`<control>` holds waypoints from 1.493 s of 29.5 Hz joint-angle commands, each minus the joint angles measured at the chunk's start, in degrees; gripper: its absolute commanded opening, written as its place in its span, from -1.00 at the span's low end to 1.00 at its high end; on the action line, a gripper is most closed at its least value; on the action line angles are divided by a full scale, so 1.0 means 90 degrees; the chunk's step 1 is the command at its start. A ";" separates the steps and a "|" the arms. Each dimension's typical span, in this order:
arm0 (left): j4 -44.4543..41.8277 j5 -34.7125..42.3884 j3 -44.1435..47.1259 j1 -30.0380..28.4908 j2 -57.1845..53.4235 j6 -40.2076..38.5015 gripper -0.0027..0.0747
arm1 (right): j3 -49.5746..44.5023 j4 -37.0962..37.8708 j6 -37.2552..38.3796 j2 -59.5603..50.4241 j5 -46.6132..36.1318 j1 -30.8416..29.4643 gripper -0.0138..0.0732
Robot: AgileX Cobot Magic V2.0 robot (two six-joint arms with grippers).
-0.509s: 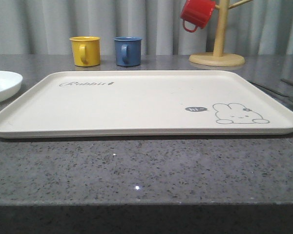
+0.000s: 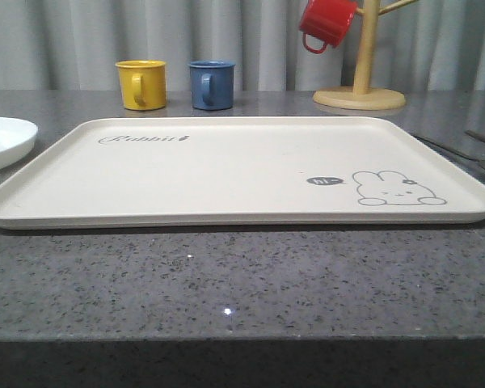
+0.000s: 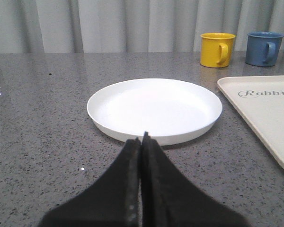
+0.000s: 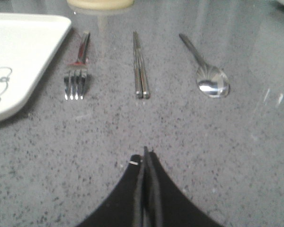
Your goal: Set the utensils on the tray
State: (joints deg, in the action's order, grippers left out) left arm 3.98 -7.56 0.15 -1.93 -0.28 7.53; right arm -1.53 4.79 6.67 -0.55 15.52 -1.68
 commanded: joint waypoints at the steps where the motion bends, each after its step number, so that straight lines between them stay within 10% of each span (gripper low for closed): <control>1: 0.0045 0.0526 0.0011 -0.0011 -0.0140 -0.0050 -0.98 | 0.0076 0.0086 -0.0046 -0.0126 -0.0695 -0.0045 -0.84; 33: 0.0045 0.1601 0.0011 -0.0011 -0.0140 -0.0050 -0.98 | 0.0103 -0.0044 -0.0046 -0.0126 -0.1823 -0.0045 -0.84; 39: 0.0045 0.3117 -0.0279 0.0018 -0.0140 -0.0192 -0.98 | 0.0998 -0.0095 -0.0046 -0.0126 -0.1558 -0.0045 -0.84; 44: 0.0000 0.1893 -0.1571 0.0018 0.0154 -0.0191 -0.98 | 0.2429 -0.0095 -0.0046 0.0184 -0.0430 -0.0045 -0.84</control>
State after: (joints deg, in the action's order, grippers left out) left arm 3.98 10.30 -7.04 -1.93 -0.28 6.50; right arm 13.57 3.89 6.67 -0.55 11.31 -1.68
